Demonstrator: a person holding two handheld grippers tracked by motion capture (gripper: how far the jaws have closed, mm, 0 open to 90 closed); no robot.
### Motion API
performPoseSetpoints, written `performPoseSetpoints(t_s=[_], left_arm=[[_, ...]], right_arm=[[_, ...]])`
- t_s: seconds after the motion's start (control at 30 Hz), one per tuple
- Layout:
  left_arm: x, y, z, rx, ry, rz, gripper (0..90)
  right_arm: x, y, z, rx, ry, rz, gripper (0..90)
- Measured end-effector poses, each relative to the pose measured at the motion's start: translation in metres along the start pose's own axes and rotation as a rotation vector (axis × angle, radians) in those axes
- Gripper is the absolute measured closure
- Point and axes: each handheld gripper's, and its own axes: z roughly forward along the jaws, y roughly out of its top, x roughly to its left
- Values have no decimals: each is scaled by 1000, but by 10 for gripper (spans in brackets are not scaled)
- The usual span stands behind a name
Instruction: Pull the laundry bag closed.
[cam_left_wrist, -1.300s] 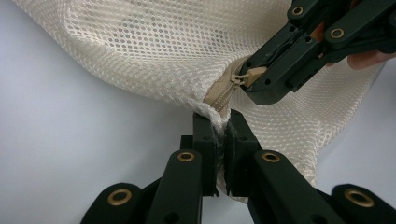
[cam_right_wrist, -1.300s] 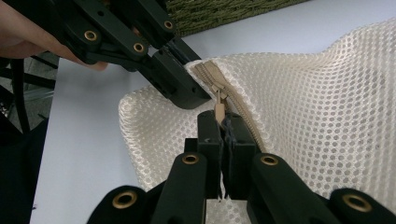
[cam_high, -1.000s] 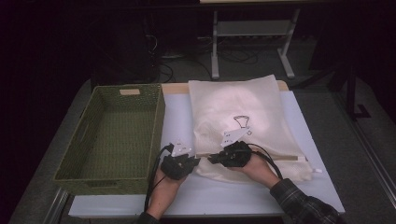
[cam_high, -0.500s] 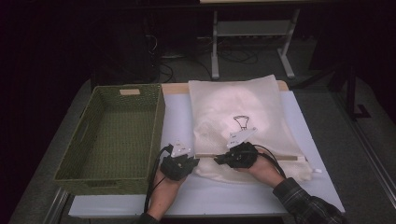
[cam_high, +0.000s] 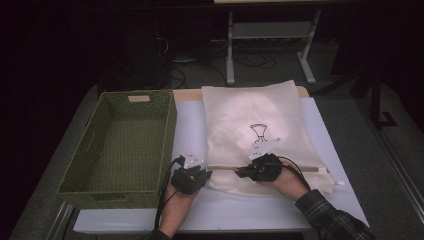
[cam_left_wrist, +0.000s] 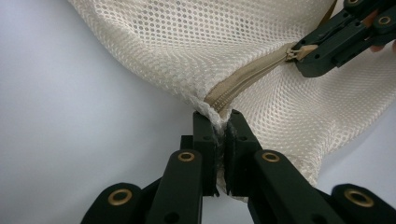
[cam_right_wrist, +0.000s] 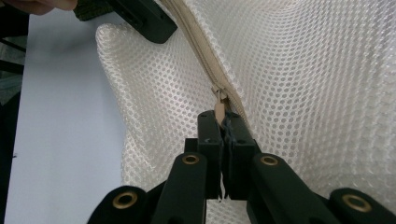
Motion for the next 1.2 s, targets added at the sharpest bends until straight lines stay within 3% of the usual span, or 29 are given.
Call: performPoseSetpoints(t_s=[0.77,1.2], left_arm=[[3,-1,1,5,-19,-29,845],[2,-2,1,15,-9,-35,845]], right_arm=[[-5,-17,-22,-8,-33,42,871],[-8,-30,-36,-9,-55,63,871]])
